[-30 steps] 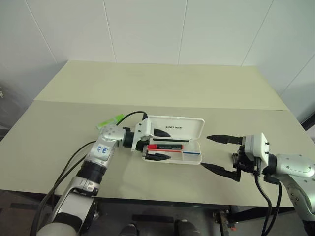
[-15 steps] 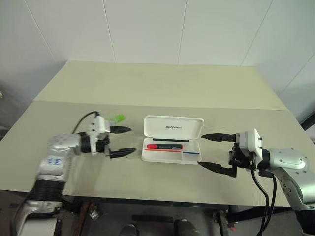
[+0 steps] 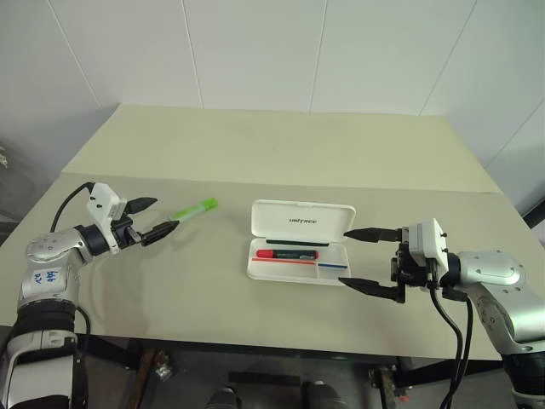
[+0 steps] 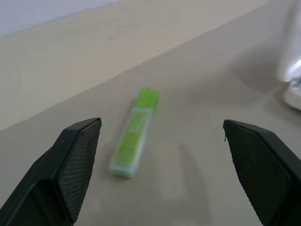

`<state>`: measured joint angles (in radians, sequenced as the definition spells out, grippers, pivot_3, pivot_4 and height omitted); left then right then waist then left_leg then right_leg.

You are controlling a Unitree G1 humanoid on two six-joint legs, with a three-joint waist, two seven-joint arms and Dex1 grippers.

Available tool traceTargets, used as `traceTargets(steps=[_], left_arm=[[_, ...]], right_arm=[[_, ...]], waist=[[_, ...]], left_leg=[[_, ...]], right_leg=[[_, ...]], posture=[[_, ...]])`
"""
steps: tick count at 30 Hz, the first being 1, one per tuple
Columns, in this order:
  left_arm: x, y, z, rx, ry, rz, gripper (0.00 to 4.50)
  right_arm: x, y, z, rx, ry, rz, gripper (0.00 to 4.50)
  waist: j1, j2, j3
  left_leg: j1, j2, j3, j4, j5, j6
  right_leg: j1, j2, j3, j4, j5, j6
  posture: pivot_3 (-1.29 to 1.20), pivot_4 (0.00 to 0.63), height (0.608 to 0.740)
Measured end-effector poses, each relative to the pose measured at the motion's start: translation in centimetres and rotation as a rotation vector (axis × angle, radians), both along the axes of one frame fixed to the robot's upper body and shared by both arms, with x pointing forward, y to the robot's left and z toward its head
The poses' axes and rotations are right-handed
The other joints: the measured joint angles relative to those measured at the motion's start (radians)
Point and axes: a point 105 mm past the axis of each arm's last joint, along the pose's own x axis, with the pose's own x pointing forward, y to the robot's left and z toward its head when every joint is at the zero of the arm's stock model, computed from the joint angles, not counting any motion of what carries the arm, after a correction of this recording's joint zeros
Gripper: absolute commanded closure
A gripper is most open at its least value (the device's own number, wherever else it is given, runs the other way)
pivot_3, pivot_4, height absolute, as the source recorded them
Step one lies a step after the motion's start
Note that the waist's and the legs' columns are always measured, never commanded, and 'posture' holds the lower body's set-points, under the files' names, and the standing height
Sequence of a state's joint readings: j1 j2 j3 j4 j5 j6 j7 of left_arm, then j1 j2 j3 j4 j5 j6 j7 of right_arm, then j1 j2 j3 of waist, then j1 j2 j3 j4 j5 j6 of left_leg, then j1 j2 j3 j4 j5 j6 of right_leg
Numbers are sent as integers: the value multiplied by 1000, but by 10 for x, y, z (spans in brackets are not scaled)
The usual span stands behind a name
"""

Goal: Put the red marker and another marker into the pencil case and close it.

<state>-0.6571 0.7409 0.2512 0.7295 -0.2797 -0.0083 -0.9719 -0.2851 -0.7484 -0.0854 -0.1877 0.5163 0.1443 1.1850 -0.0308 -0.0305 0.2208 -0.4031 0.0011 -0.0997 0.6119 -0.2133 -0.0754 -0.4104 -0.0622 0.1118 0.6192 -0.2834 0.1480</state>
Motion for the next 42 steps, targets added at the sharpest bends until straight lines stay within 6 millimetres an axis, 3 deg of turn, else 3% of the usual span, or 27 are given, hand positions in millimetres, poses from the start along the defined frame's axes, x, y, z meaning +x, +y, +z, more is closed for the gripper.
traceTargets(steps=[5, 12, 27, 30, 38, 39, 42], left_arm=[[13, -2, -20, -7, 72, 25, 55], [31, -9, -20, 4, 95, 56, 55], [44, -27, -47, 3, 206, 100, 55], [45, -30, -47, -5, 215, 100, 633], [45, -31, -47, -10, 221, 93, 3194], [45, -31, -47, -11, 221, 92, 3399], [45, -31, -47, -16, 221, 89, 3395]], right_arm=[[-1, -1, -3, 4, 9, -18, 0], [-4, -3, -1, 7, -4, -46, 0], [-10, -12, 5, -2, -16, -111, 0], [-12, -11, 5, -3, -19, -112, 0], [-13, -10, 5, -3, -13, -119, 0], [-13, -9, 5, -2, -14, -119, 0], [-12, -9, 6, -1, -19, -121, 0]], waist=[[1, 0, 0], [0, 0, 0], [1, 0, 0], [1, -1, 0], [2, -1, 0], [2, -1, 0], [2, -1, 0]], left_leg=[[0, 0, 0, 0, 0, 0], [0, 0, 0, 0, 0, 0], [0, 0, 0, 0, 0, 0], [0, -1, 0, 0, 0, 0], [0, -1, 0, 0, 0, 0], [0, -1, 0, 0, 0, 0], [0, -1, 0, 0, 0, 0]], right_leg=[[0, 0, 0, 0, 1, 2], [0, 0, 0, 0, 2, 4], [0, 0, 0, 1, 2, 4], [0, 0, 0, 1, 2, 4], [0, 0, 0, 0, 2, 4], [0, 0, 0, 0, 2, 4], [0, 0, 0, 1, 2, 4]], posture=[[0, 150, 740], [0, 150, 740], [0, 150, 740], [0, 150, 740], [0, 150, 740], [0, 150, 740], [0, 150, 740]])
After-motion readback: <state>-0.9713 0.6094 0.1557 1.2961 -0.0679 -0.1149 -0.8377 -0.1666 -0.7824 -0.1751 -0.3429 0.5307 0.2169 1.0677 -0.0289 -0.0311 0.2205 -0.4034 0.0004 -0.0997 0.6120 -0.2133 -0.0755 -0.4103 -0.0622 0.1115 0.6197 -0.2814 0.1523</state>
